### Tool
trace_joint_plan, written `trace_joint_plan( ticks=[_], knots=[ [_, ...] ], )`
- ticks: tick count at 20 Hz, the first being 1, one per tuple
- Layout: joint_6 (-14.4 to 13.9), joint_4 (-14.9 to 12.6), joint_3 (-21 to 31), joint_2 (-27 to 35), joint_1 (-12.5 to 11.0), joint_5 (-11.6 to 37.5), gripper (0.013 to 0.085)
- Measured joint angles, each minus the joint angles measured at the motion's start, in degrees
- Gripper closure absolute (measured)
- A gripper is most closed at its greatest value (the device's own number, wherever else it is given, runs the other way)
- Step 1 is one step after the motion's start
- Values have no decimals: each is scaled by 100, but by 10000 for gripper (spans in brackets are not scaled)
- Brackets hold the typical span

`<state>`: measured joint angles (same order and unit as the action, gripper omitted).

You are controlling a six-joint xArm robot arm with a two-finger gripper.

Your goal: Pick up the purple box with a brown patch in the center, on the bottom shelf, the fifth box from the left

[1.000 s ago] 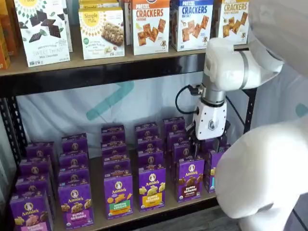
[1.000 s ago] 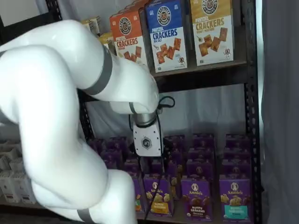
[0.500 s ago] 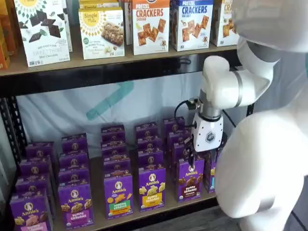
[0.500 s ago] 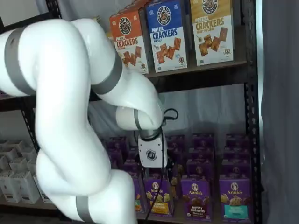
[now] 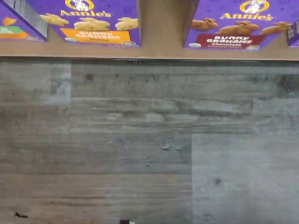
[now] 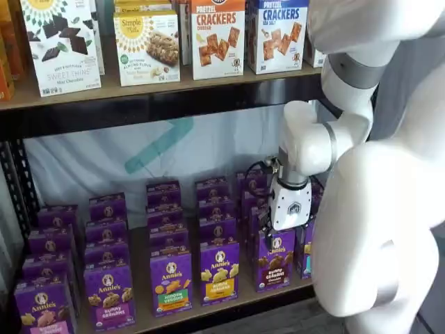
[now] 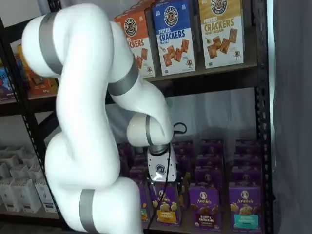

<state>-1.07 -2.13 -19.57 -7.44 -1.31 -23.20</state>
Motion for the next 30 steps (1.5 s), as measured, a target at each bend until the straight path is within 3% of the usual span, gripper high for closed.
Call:
trace_joint_plan(
  ticks=[7, 10, 13, 20, 25, 30],
  knots=[
    [257, 258, -394, 795, -13, 478, 130],
    [177, 95, -635, 1136, -88, 488, 130],
    [537, 380, -923, 1577, -174, 636, 130],
    [45, -448, -1733, 2650, -479, 922, 130],
    [337, -208, -2302, 3189, -532, 848, 130],
    [386, -234, -2794, 3645, -609, 876, 130]
  ],
)
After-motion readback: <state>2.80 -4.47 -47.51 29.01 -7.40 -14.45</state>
